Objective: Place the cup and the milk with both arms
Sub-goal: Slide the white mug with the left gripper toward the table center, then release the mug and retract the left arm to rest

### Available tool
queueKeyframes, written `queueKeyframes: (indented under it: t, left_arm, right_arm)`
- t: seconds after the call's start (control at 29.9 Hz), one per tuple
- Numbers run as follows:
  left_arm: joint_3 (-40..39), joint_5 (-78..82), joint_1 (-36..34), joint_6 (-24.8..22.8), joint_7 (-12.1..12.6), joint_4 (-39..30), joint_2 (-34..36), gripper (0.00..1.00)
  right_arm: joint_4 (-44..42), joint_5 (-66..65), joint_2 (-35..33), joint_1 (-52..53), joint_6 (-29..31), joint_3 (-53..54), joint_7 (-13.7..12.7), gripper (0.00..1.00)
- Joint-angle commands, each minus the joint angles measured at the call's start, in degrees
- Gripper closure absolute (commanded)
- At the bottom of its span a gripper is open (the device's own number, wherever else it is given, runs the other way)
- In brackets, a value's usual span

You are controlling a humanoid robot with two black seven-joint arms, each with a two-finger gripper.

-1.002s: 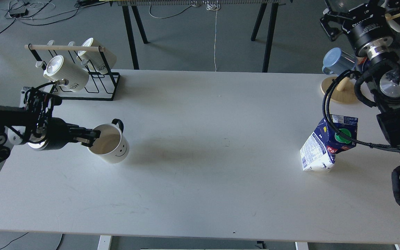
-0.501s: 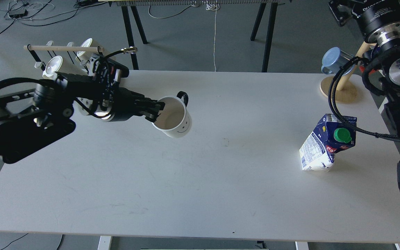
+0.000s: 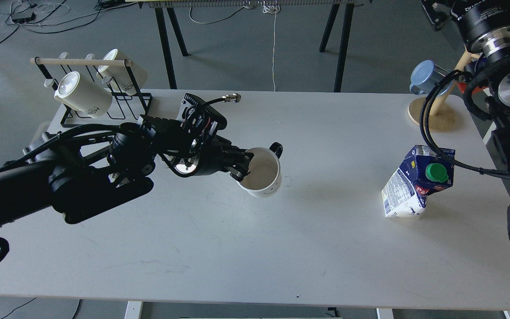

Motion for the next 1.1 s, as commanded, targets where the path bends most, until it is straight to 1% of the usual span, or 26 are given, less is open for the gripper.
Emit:
queueKeyframes:
  t: [0.0, 0.17, 0.27, 0.3, 0.53, 0.7, 0.84, 1.0, 1.04, 1.07]
  left_arm:
    - [0.5, 0.4, 0.1, 0.0, 0.0, -0.5, -2.1, 0.92]
    - [0.5, 0.3, 0.1, 0.0, -0.6, -0.5, -2.4, 0.89]
    - [0.6, 0.4, 0.1, 0.0, -0.3, -0.5, -2.4, 0.82]
    - [0.6, 0.4, 0.2, 0.0, -0.4, -0.5, -2.2, 0.81]
    - [-0.1, 0.3, 0.2, 0.0, -0.7, -0.4, -1.5, 0.8]
    - [-1.1, 0.2, 0.2, 0.0, -1.1, -0.6, 0.8, 0.79]
    - [-2.5, 0.1, 0.4, 0.0, -1.2, -0.7, 1.5, 0.78]
    - [-3.2, 0.1, 0.5, 0.0, -2.5, -0.8, 1.5, 0.78]
    - [-3.3, 0.1, 0.4, 0.0, -2.5, -0.8, 1.4, 0.77]
    - [-3.5, 0.1, 0.4, 0.0, -2.5, -0.8, 1.3, 0.74]
  right_arm:
    - [0.1, 0.0, -0.5, -0.1, 0.0, 0.0, 0.0, 0.01]
    - [0.1, 0.0, -1.3, -0.1, 0.0, 0.0, -0.2, 0.01]
    - [0.2, 0.0, -1.3, -0.1, 0.0, 0.0, -0.2, 0.01]
    - [0.2, 0.0, -1.3, -0.1, 0.0, 0.0, -0.2, 0.01]
    - [0.3, 0.0, -1.3, -0.1, 0.0, 0.0, -0.2, 0.01]
    - [0.3, 0.0, -1.3, -0.3, 0.0, 0.0, -0.2, 0.01]
    - [0.3, 0.0, -1.5, -0.3, 0.0, -0.1, -0.2, 0.01]
    - [0.3, 0.0, -1.5, -0.3, 0.0, -0.1, -0.2, 0.01]
    - [0.3, 0.0, -1.5, -0.3, 0.0, -0.1, -0.2, 0.01]
    - [0.3, 0.0, -1.5, -0.2, 0.0, -0.1, -0.2, 0.01]
